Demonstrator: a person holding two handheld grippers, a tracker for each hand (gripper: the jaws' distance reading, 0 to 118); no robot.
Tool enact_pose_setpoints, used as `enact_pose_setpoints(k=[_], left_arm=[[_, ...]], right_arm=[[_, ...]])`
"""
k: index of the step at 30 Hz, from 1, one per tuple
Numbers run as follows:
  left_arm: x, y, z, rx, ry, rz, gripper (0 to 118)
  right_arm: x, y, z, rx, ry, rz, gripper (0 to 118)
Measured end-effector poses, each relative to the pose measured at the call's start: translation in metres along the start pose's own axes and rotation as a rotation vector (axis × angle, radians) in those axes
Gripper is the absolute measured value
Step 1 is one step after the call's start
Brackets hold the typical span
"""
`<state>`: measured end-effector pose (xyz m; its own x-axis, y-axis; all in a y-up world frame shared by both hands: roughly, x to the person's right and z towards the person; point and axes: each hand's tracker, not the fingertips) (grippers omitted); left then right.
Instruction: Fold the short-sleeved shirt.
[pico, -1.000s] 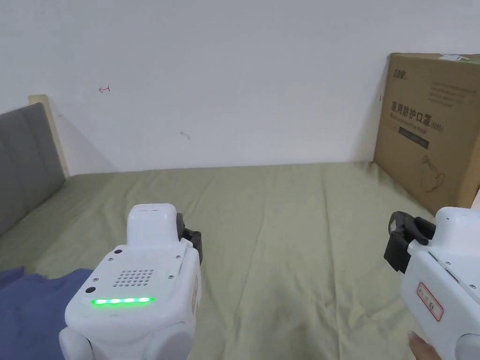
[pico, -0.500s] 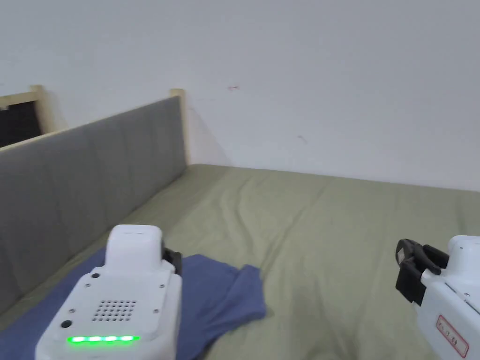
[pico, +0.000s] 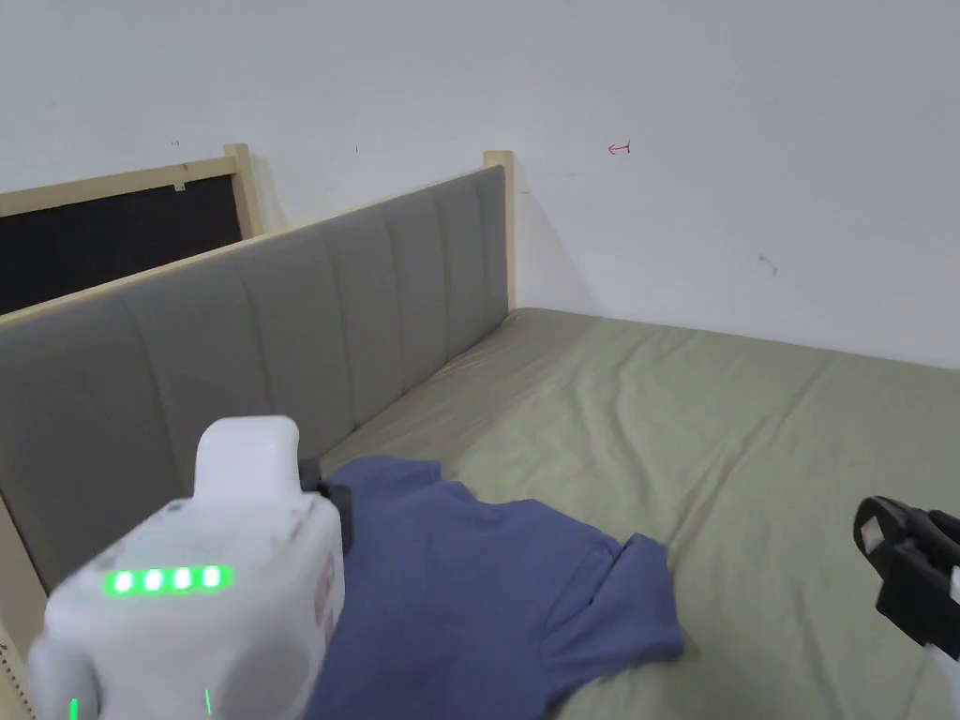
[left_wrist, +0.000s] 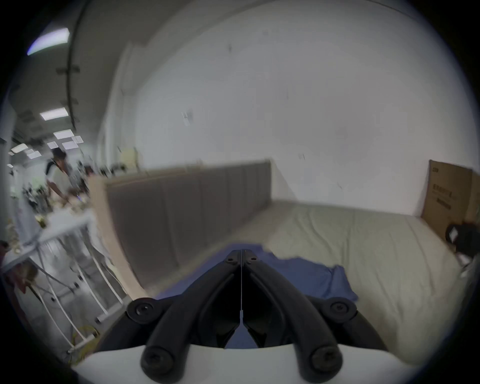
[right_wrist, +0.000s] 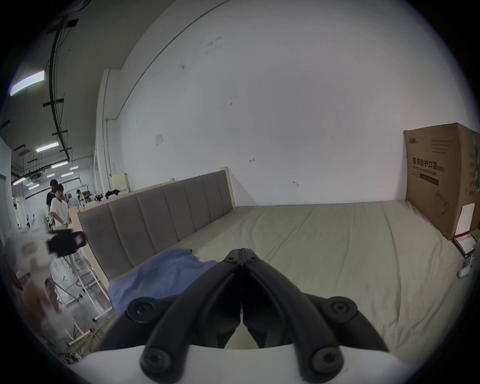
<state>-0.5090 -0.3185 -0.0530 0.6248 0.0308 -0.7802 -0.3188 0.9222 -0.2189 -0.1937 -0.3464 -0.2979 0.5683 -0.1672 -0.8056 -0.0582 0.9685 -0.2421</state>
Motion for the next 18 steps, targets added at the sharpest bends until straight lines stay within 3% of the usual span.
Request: enact_pose_setpoints(k=[3,5,7,8,10,11,12,16,18], left_arm=[[-0.026,0.011,-0.099,-0.436,-0.255,0.172,0],[-0.037,0.002,-0.156,-0.638,-0.212,0.242,0],[-0.038,-0.010,-0.192,-0.721,-0.167,0.219,0],[-0.034,-0.016,-0.206,-0.725,-0.150,0.198,8],[-0.030,-0.024,-0.230,-0.730,-0.098,0.164,70],[-0.029,-0.029,-0.244,-0.730,-0.110,0.177,92],[-0.026,-0.036,-0.251,-0.741,-0.107,0.192,105],[-0.015,-0.060,-0.294,-0.786,-0.118,0.222,104],[-0.004,-0.079,-0.315,-0.857,-0.135,0.134,112]], right_arm=[[0.011,-0.008,-0.004,-0.060,-0.001,0.011,0],[0.019,-0.014,-0.007,-0.099,-0.008,0.008,0],[0.028,-0.023,-0.011,-0.131,-0.017,0.007,0],[0.032,-0.027,-0.014,-0.151,-0.027,0.010,0],[0.040,-0.035,-0.019,-0.190,-0.036,0.014,0],[0.044,-0.040,-0.022,-0.205,-0.039,0.017,0],[0.048,-0.044,-0.024,-0.221,-0.049,0.023,0],[0.059,-0.058,-0.031,-0.267,-0.075,0.038,0],[0.063,-0.063,-0.035,-0.281,-0.086,0.048,0]])
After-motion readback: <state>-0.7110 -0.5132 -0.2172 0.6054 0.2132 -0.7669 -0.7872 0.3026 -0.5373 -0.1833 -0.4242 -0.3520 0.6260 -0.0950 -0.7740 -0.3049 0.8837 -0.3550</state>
